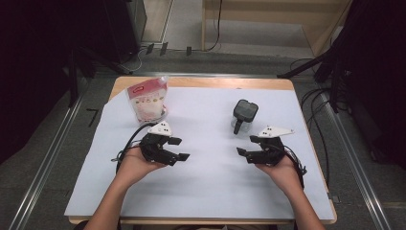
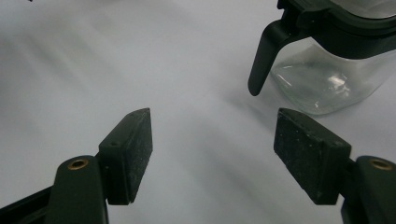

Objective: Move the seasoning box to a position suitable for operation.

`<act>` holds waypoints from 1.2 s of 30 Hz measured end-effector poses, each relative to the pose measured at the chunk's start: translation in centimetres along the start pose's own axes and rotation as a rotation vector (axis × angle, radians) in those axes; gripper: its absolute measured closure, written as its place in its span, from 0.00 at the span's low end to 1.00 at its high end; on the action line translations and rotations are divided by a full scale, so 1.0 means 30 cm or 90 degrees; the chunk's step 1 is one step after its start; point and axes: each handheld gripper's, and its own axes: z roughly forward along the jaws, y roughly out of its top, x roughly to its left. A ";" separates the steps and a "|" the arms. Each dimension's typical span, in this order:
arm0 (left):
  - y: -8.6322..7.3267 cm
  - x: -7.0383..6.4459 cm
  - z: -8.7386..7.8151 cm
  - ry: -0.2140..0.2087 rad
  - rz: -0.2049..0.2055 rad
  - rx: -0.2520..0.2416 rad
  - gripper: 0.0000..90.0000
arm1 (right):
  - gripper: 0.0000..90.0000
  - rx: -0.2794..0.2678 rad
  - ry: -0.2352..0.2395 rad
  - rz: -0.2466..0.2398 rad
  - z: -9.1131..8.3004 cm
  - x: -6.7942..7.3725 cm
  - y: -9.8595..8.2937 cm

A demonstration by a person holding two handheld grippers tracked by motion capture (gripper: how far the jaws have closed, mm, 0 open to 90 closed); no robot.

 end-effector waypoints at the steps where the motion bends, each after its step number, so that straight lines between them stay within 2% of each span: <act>1: 0.001 0.000 -0.002 0.000 0.001 0.001 0.38 | 0.32 -0.001 -0.005 -0.005 -0.001 -0.003 0.002; 5: 0.002 -0.001 -0.004 -0.002 0.004 0.004 0.38 | 0.32 -0.006 -0.013 0.003 -0.009 -0.027 0.006; 8: 0.002 -0.001 -0.004 0.000 0.000 0.001 0.38 | 0.32 -0.004 -0.030 0.009 -0.005 -0.057 0.009; 14: 0.009 -0.008 -0.003 -0.006 0.003 -0.004 0.38 | 0.32 -0.009 -0.041 0.020 0.004 -0.104 0.019; 18: 0.010 -0.015 0.007 -0.003 0.011 0.006 0.38 | 0.32 0.003 -0.047 0.037 0.034 -0.169 0.035; 20: 0.011 -0.014 0.009 -0.004 0.014 0.007 0.38 | 0.31 0.003 -0.046 0.036 0.039 -0.180 0.039; 23: 0.009 -0.013 0.007 -0.007 0.013 0.005 0.38 | 0.27 0.003 -0.056 0.037 0.056 -0.215 0.051; 24: 0.009 -0.013 0.004 -0.005 0.013 0.000 0.38 | 0.24 -0.007 -0.056 0.041 0.064 -0.234 0.057; 28: 0.006 -0.010 0.001 -0.005 0.014 0.002 0.38 | 0.21 -0.003 -0.048 0.050 0.081 -0.260 0.066; 36: 0.000 -0.017 0.001 -0.004 0.014 0.004 0.38 | 0.15 -0.004 -0.046 0.042 0.152 -0.308 0.080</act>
